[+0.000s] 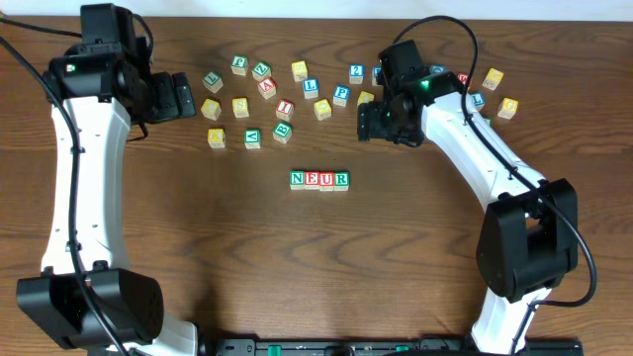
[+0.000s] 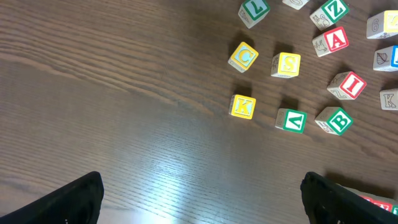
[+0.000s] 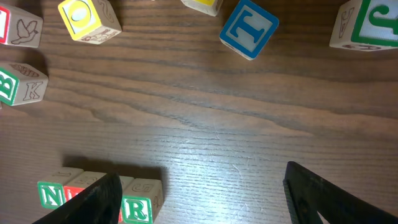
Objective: Spell out NEURIPS
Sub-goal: 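Raise the right gripper up and back to the right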
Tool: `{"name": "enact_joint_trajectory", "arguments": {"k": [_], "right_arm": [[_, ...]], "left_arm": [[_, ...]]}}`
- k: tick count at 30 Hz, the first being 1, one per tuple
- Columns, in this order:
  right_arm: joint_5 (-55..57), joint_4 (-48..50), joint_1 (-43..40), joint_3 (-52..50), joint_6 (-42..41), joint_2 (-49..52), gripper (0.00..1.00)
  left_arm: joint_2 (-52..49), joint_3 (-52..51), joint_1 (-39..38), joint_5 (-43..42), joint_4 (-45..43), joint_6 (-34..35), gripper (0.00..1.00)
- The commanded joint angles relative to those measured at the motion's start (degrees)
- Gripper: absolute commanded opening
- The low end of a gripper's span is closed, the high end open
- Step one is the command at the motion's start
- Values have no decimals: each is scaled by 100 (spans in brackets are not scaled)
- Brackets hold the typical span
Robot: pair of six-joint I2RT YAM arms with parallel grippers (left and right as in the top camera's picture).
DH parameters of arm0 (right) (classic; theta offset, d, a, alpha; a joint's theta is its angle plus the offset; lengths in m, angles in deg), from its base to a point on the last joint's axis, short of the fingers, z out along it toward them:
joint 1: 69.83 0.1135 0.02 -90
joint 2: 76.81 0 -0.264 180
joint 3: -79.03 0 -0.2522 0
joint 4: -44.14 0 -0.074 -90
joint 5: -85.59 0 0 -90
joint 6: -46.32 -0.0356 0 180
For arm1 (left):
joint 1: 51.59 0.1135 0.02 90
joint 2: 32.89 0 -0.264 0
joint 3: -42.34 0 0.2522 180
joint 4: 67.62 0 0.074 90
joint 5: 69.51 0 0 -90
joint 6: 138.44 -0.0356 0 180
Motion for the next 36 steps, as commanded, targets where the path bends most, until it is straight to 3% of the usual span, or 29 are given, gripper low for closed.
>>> {"name": "enact_joint_trajectory", "arguments": {"k": [1, 18, 25, 36], "right_arm": [[70, -7, 7, 50, 22, -168, 79], [-129, -227, -4, 216, 155, -168, 72], [-96, -678, -92, 1209, 350, -166, 70], [170, -448, -90, 2280, 365, 396, 68]], "left_arm": [[61, 57, 24, 68, 22, -76, 100], [61, 57, 24, 68, 22, -76, 100], [61, 57, 24, 68, 22, -76, 100], [61, 57, 24, 68, 22, -76, 100]]}}
